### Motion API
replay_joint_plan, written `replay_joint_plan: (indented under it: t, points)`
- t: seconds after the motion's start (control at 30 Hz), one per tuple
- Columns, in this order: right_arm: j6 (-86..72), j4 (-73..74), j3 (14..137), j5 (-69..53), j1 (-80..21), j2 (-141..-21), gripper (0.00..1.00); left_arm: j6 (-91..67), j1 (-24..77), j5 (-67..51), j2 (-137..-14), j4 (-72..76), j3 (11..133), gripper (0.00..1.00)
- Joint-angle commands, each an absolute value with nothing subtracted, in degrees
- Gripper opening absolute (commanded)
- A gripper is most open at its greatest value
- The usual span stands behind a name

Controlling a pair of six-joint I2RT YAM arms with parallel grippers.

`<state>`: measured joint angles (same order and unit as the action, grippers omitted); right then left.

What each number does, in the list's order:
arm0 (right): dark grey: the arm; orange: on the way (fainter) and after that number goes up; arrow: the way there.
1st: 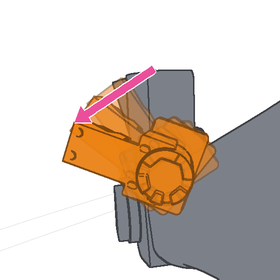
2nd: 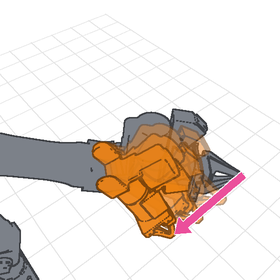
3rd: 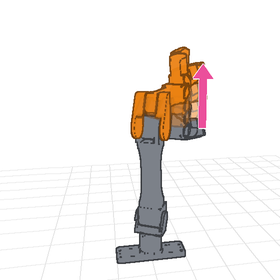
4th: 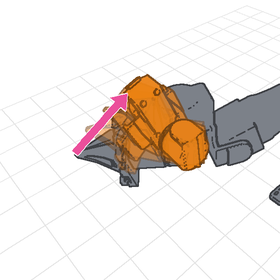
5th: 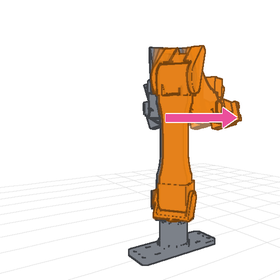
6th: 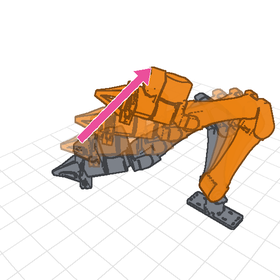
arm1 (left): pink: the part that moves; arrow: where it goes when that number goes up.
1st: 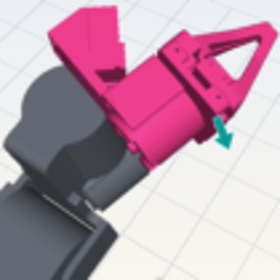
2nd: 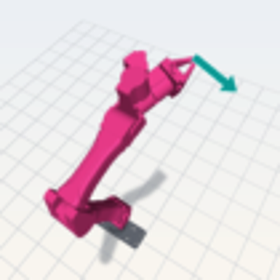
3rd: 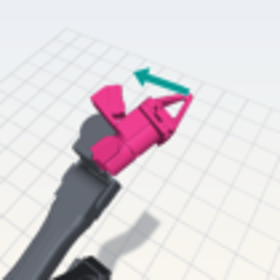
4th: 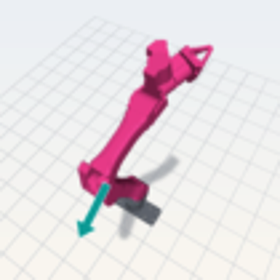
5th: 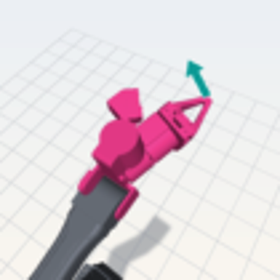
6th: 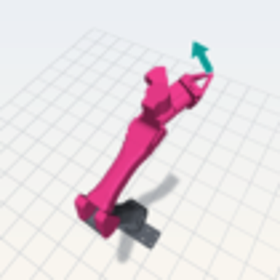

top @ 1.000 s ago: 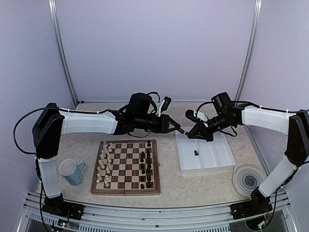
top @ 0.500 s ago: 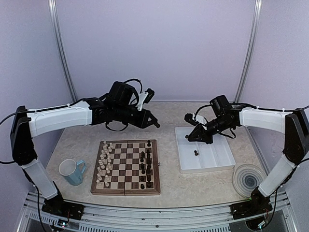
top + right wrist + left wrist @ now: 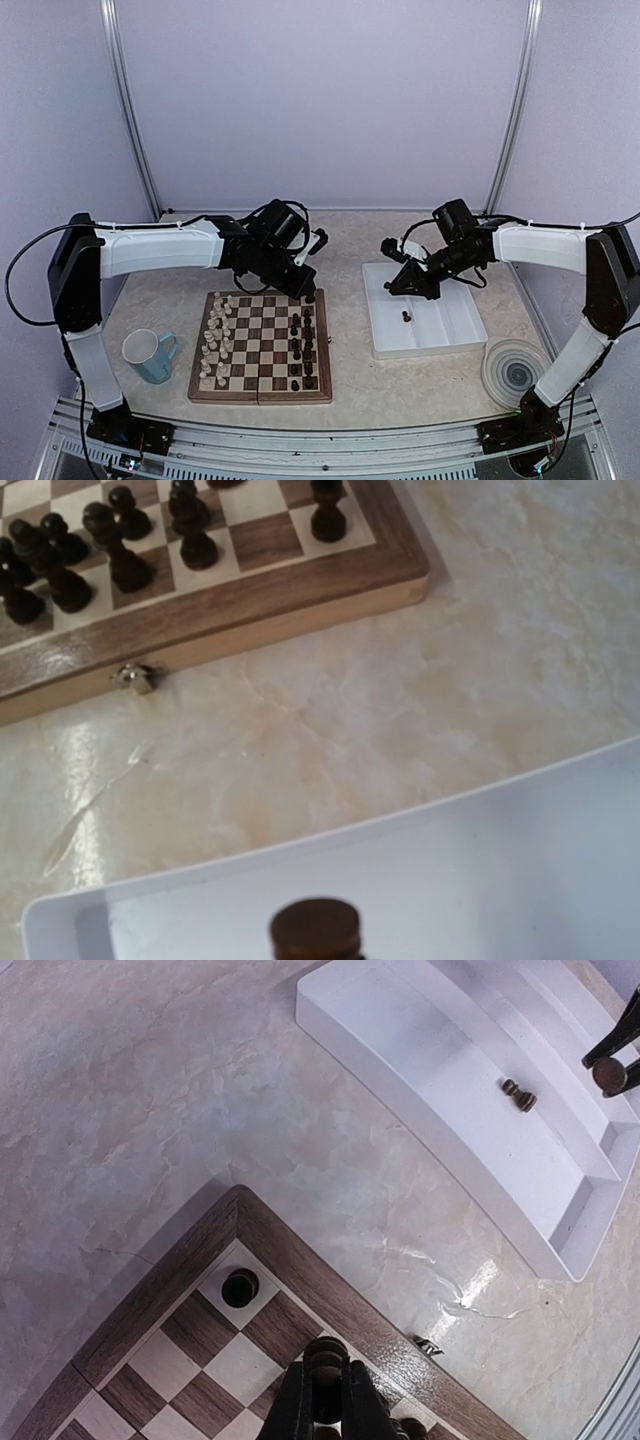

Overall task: Set up the chess pieces on the board
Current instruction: Place the knight at b8.

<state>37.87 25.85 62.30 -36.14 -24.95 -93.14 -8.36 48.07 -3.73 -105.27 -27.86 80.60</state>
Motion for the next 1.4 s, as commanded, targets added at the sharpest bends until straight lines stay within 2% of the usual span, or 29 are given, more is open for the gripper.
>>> replay_joint_plan:
  t: [0.0, 1.13, 1.37]
  points:
    - [38.4, 26.49, 62.05, -36.2, -24.74, -94.04, 0.07, -6.45, 48.69, -1.34, -107.18, -30.01, 83.54, 0.01]
    - [38.95, 27.52, 62.64, -36.46, -24.7, -96.4, 0.08, -4.23, 48.69, 1.41, -114.85, -30.58, 85.5, 0.02]
    - [38.94, 27.77, 62.83, -36.56, -24.7, -97.02, 0.08, -4.28, 48.66, 2.44, -114.88, -30.67, 85.34, 0.11]
